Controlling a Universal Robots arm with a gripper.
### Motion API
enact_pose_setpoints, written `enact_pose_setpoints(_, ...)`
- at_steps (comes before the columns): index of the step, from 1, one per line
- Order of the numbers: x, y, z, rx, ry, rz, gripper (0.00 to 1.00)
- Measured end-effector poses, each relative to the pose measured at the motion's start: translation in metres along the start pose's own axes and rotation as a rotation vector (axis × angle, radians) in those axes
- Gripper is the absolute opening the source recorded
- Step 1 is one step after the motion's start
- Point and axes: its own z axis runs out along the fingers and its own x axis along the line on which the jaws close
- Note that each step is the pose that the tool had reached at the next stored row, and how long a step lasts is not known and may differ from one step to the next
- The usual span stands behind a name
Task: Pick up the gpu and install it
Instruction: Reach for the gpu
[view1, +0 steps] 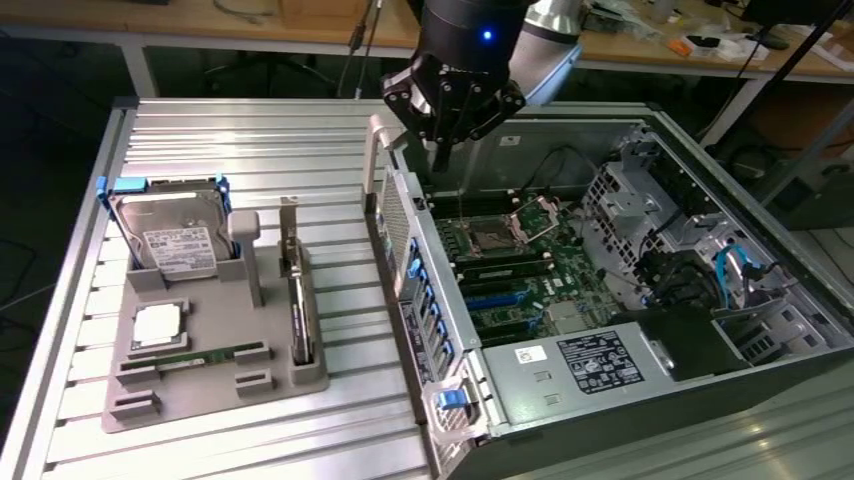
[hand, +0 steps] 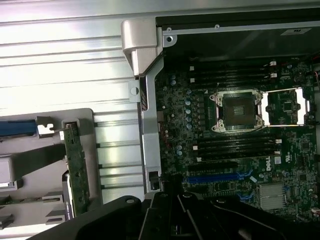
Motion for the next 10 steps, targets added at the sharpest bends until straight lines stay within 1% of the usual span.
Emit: enact_pose_setpoints(10, 0.0084, -0.0006, -0.0001, 0.0000, 0.0000, 0.000, 0.11)
